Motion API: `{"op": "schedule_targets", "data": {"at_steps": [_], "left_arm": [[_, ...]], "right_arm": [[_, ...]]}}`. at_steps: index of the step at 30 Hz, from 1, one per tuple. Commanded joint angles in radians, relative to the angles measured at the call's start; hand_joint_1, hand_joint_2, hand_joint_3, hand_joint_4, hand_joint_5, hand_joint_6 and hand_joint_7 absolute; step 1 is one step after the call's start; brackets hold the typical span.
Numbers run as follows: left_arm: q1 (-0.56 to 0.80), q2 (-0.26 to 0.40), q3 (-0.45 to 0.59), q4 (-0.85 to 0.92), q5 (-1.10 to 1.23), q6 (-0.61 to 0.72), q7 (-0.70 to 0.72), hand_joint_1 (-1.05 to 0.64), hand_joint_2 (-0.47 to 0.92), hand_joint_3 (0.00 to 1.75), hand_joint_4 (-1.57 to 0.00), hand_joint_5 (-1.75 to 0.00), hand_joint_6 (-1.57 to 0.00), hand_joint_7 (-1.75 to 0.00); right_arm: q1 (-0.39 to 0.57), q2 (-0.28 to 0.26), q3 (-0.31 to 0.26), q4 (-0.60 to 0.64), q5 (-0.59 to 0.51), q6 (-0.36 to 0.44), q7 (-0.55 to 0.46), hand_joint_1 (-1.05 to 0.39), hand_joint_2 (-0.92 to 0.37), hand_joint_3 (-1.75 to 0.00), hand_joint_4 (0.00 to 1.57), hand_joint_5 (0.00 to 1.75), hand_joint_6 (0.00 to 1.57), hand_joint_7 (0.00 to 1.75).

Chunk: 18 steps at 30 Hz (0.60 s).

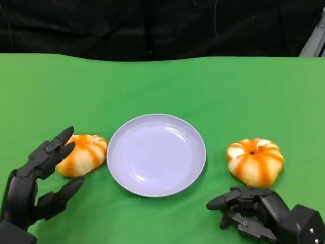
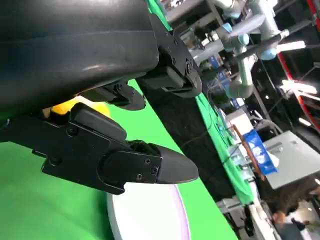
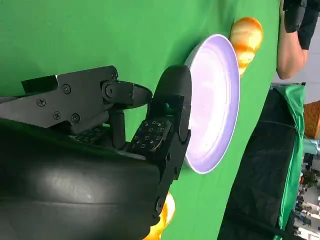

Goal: Grasp the bread from the table and place it into the plate.

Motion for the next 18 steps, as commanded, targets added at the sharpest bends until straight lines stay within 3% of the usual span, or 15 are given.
{"op": "schedule_targets", "data": {"at_steps": [1, 3, 8, 18], "left_arm": [[-0.017, 0.091, -0.043, -0.035, 0.256, 0.039, 0.24, -0.57, 0.92, 0.22, -0.52, 0.0, -0.64, -0.05], [-0.019, 0.106, -0.066, -0.038, 0.322, 0.052, 0.322, -0.55, 0.92, 0.21, -0.51, 0.0, -0.65, -0.04], [-0.046, 0.199, -0.226, -0.118, 0.66, 0.289, 0.663, -0.51, 0.92, 0.12, -0.48, 0.0, -0.69, -0.03], [-0.107, 0.249, -0.402, -0.114, 0.727, 0.493, 0.729, -0.67, 0.92, 0.11, -0.42, 0.0, -0.62, 0.0]], "right_arm": [[0.007, -0.012, -0.004, 0.023, -0.01, 0.018, -0.008, -0.04, -0.92, -0.42, 0.77, 1.27, 1.08, 0.41], [0.007, -0.012, -0.004, 0.024, -0.01, 0.017, -0.008, -0.04, -0.92, -0.42, 0.77, 1.28, 1.07, 0.42], [0.003, -0.011, -0.004, 0.027, -0.011, 0.022, -0.009, -0.04, -0.92, -0.42, 0.76, 1.28, 1.07, 0.42], [0.006, -0.011, -0.003, 0.02, -0.014, 0.017, -0.013, -0.04, -0.92, -0.41, 0.77, 1.26, 1.06, 0.43]]}}
